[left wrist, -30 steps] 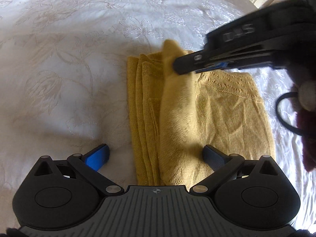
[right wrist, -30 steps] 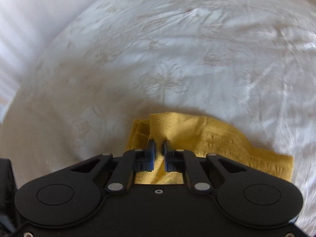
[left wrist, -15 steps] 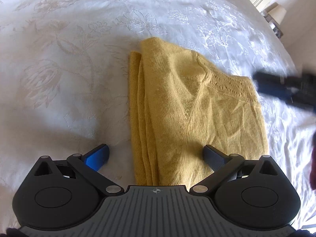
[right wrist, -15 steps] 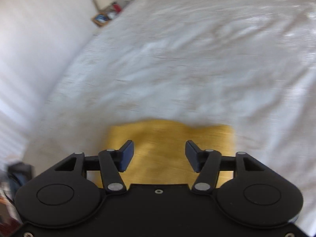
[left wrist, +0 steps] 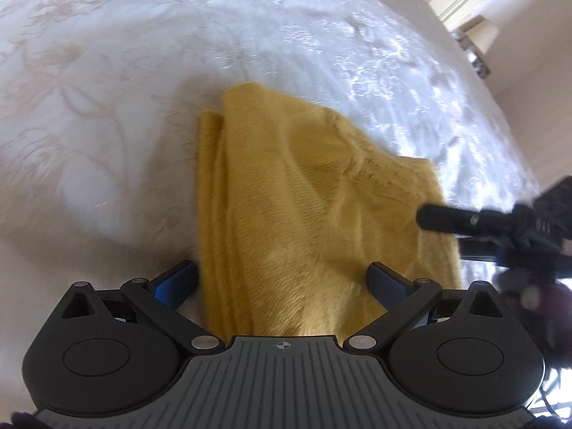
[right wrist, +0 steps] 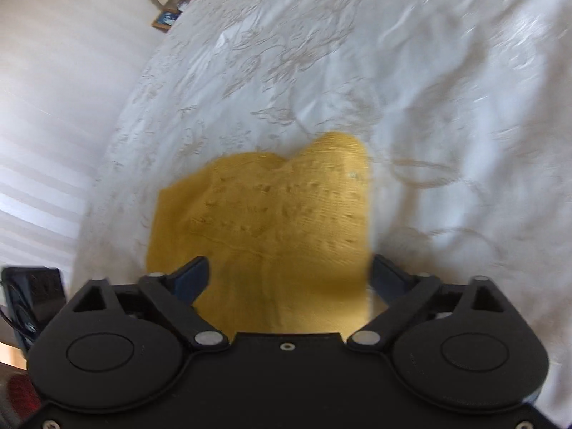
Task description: Fold small clothes
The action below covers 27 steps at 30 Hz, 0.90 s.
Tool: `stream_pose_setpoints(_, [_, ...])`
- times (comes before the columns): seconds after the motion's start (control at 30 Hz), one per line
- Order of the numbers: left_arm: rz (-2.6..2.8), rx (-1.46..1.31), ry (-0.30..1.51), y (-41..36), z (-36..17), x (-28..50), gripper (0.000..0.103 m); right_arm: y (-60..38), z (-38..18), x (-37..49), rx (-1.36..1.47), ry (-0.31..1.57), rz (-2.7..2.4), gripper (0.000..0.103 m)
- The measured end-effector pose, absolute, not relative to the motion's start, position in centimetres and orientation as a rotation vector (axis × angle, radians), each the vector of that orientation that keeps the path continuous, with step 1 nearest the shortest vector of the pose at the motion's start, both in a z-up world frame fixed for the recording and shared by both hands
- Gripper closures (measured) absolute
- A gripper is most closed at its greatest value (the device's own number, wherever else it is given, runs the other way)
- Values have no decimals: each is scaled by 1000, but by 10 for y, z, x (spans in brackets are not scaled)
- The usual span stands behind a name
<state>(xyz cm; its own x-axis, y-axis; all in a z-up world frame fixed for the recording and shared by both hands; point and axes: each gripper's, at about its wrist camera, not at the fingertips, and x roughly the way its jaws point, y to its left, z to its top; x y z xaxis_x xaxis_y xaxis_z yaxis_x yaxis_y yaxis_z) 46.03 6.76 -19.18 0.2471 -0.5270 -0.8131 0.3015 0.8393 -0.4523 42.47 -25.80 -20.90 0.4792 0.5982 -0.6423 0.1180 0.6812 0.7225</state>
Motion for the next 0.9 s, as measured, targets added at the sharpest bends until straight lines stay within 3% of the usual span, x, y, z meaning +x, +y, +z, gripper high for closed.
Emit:
stream_pose_setpoints(0.13, [-618,-306,1198,72,-194,469,3,-262,-212,424,880,1039,326,0])
stream_pose_setpoints(0.2, [-602,-348,1192,77,-193,470,43,-264,-211,419,908,1044,339,0])
stream_pose_setpoints(0.23, [-589,-357,1196,79,-193,470,68,-264,-211,416,908,1051,350,6])
stream_pose_setpoints(0.27, [-594,-375,1205,80,-193,469,72,-262,-210,414,886,1064,359,18])
stream_pose_setpoints(0.3, [-597,-372,1201,78,-191,468,74,-260,-208,413,847,1090,341,57])
stream_pose_setpoints(0.33, [-603,-346,1188,74,-188,465,75,-259,-204,410,824,1090,332,64])
stream_pose_setpoints(0.9, [-777,-284,997,-15,-68,334,76,-311,-74,261,731,878,324,65])
